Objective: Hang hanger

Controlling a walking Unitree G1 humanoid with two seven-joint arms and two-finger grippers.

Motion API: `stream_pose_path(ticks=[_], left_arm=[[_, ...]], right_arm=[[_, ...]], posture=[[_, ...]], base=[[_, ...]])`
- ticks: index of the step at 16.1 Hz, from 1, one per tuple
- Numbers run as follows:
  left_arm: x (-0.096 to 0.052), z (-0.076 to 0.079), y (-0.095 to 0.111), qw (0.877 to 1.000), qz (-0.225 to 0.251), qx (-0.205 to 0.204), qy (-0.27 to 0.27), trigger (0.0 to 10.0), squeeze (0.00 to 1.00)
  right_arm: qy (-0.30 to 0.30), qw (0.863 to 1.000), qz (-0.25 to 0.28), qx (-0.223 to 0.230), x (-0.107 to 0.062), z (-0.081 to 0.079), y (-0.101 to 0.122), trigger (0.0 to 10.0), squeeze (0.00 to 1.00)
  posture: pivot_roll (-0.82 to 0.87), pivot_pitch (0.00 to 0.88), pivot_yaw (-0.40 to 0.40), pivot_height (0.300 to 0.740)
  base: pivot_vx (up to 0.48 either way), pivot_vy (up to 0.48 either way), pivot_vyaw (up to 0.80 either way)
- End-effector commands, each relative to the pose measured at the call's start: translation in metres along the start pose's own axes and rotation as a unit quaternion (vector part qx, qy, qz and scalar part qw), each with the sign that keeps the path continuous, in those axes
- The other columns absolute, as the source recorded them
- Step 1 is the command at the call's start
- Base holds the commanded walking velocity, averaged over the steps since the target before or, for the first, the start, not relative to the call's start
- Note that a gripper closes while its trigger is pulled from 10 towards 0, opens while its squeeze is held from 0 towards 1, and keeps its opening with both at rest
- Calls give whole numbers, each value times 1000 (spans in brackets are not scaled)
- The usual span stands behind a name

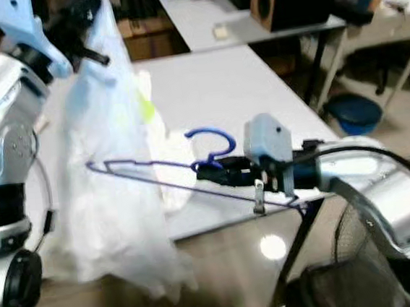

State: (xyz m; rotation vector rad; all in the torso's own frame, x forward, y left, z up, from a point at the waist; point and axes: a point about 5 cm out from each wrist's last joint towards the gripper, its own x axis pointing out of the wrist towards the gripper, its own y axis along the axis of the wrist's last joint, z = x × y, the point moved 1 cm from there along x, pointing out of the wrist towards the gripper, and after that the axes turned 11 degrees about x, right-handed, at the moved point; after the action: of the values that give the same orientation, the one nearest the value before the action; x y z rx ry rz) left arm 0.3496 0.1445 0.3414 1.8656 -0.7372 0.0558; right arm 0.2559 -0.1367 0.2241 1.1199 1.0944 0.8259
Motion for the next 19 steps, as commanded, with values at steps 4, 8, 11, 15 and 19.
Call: stream_pose_path(ticks=[4, 8, 11, 15, 19], left_arm=[[-13, -23, 27, 999, 23, 10, 30, 10000, 0], [-21, -26, 40, 999, 37, 4, 16, 10000, 0], [-24, -34, 62, 996, 83, -12, 18, 10000, 0], [-29, -44, 89, 986, 161, -42, 35, 10000, 0], [-37, -56, 109, 968, 227, -71, 75, 10000, 0]], right_arm=[[16, 999, 21, -38, 19, 10, 16, 10000, 0], [43, 996, 9, -73, 35, 22, 25, 10000, 0], [5, 993, -21, -115, 49, 54, 38, 10000, 0], [-229, 960, 20, -160, 38, 126, 82, 10000, 0], [-454, 800, 309, -243, -49, 145, 210, 10000, 0]], posture=[[-34, 0, -10, 740], [-33, 0, -22, 740], [-27, 0, -28, 740], [-24, 0, -34, 740], [-15, 0, -46, 740]], base=[[418, 0, 0], [0, 0, 0], [0, 0, 0], [0, 0, 0], [0, 0, 0]])
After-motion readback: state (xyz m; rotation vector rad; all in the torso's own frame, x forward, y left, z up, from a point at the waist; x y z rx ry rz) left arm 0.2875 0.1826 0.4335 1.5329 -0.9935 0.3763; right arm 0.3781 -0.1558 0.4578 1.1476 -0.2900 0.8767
